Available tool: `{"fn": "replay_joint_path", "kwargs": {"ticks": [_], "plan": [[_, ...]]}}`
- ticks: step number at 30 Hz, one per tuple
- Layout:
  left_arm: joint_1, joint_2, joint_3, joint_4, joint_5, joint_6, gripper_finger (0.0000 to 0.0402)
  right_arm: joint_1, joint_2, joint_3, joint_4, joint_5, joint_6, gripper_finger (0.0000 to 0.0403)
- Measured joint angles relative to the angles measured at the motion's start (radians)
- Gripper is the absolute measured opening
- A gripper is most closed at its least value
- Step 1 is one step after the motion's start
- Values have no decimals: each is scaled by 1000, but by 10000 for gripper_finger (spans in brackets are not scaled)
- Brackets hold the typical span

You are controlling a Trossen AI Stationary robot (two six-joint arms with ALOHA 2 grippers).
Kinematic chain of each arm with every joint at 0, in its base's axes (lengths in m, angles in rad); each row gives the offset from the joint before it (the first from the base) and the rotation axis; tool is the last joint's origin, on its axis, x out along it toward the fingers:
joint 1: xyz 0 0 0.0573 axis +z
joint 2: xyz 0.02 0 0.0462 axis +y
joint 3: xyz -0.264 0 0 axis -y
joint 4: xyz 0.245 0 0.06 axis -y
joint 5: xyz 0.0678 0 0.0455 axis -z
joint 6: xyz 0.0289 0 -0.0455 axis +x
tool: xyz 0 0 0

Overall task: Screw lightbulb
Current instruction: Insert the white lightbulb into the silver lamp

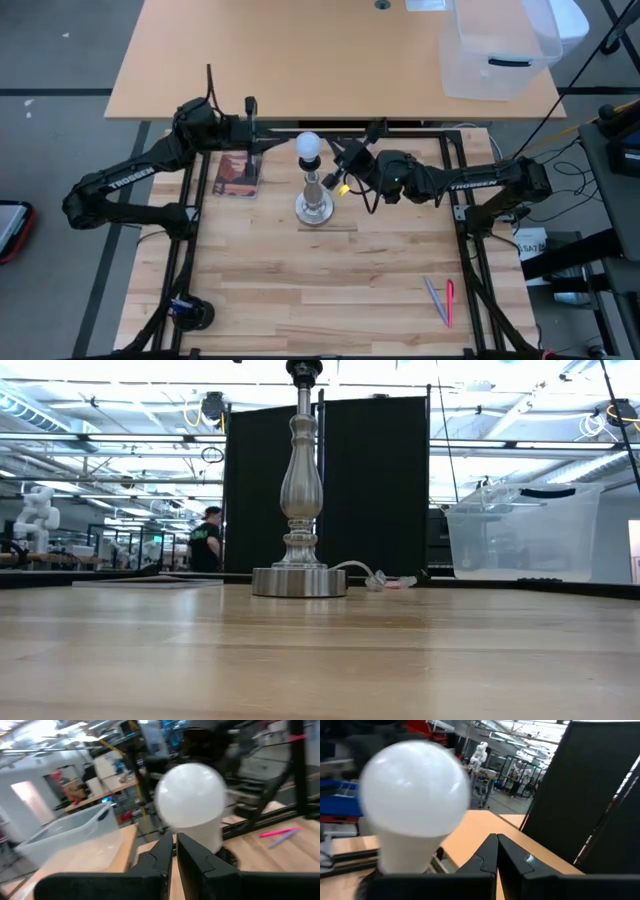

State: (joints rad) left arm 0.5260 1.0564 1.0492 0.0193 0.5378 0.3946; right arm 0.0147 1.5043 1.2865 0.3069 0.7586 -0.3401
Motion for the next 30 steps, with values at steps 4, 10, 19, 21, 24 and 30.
{"fn": "replay_joint_path", "kwargs": {"ticks": [4,10,19,21,24,30], "plan": [[-32,-3,0,-6,53,4,29,-28,0,0,31,-21,-31,0],[-82,8,0,7,56,26,29,-74,0,0,85,-148,-47,0],[-115,61,0,65,44,21,29,-116,0,0,85,-295,-14,0],[-115,68,0,78,29,11,29,-115,0,0,85,-297,-14,0],[-105,68,0,90,17,8,29,-109,0,0,81,-324,-13,0],[-88,67,0,88,24,-2,29,-94,-1,0,79,-322,-12,0]]}}
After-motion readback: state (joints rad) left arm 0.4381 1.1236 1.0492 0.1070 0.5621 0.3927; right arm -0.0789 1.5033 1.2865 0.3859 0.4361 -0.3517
